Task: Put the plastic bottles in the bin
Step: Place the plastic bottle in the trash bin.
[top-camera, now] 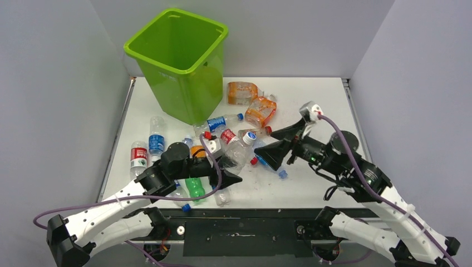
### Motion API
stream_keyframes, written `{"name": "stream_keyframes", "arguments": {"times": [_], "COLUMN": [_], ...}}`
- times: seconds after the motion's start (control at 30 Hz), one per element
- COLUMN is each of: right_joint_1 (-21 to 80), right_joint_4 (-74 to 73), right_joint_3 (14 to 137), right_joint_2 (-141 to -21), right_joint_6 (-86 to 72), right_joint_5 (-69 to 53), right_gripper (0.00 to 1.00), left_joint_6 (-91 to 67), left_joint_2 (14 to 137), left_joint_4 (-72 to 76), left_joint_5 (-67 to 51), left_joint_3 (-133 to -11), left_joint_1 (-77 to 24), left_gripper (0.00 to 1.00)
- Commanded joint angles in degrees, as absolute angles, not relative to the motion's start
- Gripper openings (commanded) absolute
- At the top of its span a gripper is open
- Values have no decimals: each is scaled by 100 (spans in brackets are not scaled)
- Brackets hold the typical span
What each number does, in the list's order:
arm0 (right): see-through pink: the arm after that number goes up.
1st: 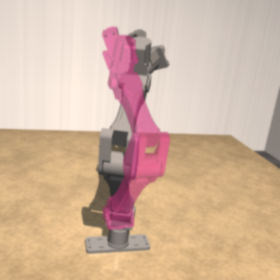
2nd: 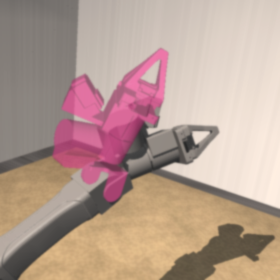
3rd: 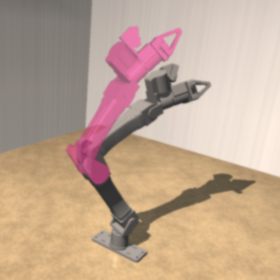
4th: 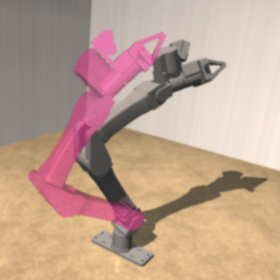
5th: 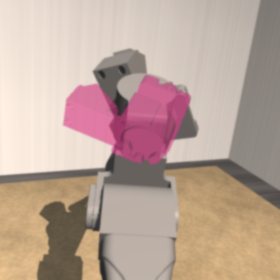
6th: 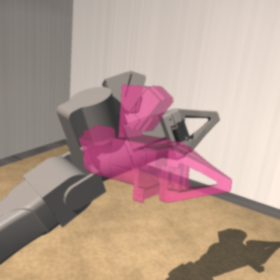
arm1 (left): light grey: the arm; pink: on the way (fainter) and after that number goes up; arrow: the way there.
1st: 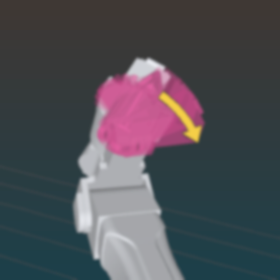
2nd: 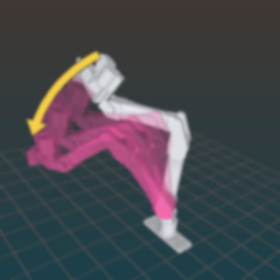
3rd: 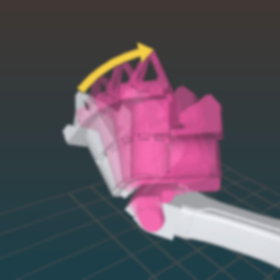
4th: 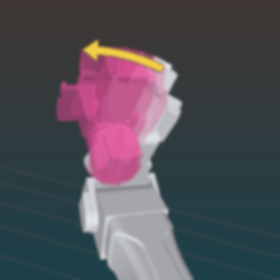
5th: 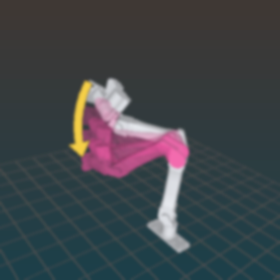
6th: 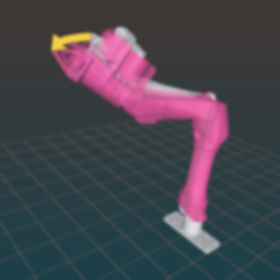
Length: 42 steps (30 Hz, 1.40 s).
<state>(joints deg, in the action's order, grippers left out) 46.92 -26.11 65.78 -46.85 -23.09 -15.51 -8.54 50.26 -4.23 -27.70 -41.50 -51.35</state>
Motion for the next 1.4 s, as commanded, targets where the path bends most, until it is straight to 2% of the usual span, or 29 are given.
{"name": "stream_keyframes", "arguments": {"times": [0.0,0.2,0.33,0.5,0.7,0.87,0.97,1.03,1.07,1.1,1.13,1.17,1.2,1.3,1.37], "right_joint_1": [4686,4687,4707,4840,4963,5269,5425,5448,5449,5447,5449,5449,5449,5458,5466], "right_joint_4": [-1161,343,1345,2093,2536,2366,2174,2071,1980,1891,1785,1647,1481,827,443], "right_joint_3": [5725,4671,4358,4285,4309,4430,4498,4491,4491,4484,4464,4453,4452,4469,4454], "right_joint_2": [-3805,-3475,-3735,-4198,-4754,-5117,-5210,-5170,-5111,-5032,-4922,-4804,-4681,-4382,-4220], "right_joint_6": [-2730,-3359,-3806,-4015,-4103,-3914,-3800,-3747,-3683,-3605,-3516,-3401,-3261,-2811,-2565], "right_joint_5": [-1411,-1770,-2105,-1955,-1791,-1620,-1409,-1279,-1201,-1143,-1090,-1044,-990,-821,-699], "right_gripper": [95,94,93,92,97,77,59,49,46,44,43,43,43,42,41], "left_joint_6": [-1858,-2927,-3092,-3225,-3169,-3022,-2956,-2928,-2919,-2885,-2829,-2770,-2682,-2582,-2607], "left_joint_2": [4604,4784,5036,5229,5297,5334,5336,5307,5277,5231,5143,5020,4876,4166,3839], "left_joint_4": [1829,3405,3486,3575,3523,3269,3160,3102,3045,2960,2845,2725,2630,2774,2814], "left_joint_5": [-2529,-2366,-2338,-2358,-2327,-2252,-2169,-2134,-2114,-2103,-2093,-2077,-2018,-1574,-1113], "left_joint_3": [-3723,-3438,-3602,-3640,-3666,-3789,-3831,-3827,-3825,-3819,-3803,-3760,-3704,-3309,-3307], "left_joint_1": [-5157,-5150,-5157,-5159,-5241,-5306,-5351,-5361,-5362,-5361,-5362,-5366,-5364,-5361,-5353], "left_gripper": [27,26,25,22,21,20,20,27,39,60,73,82,87,96,97]}}
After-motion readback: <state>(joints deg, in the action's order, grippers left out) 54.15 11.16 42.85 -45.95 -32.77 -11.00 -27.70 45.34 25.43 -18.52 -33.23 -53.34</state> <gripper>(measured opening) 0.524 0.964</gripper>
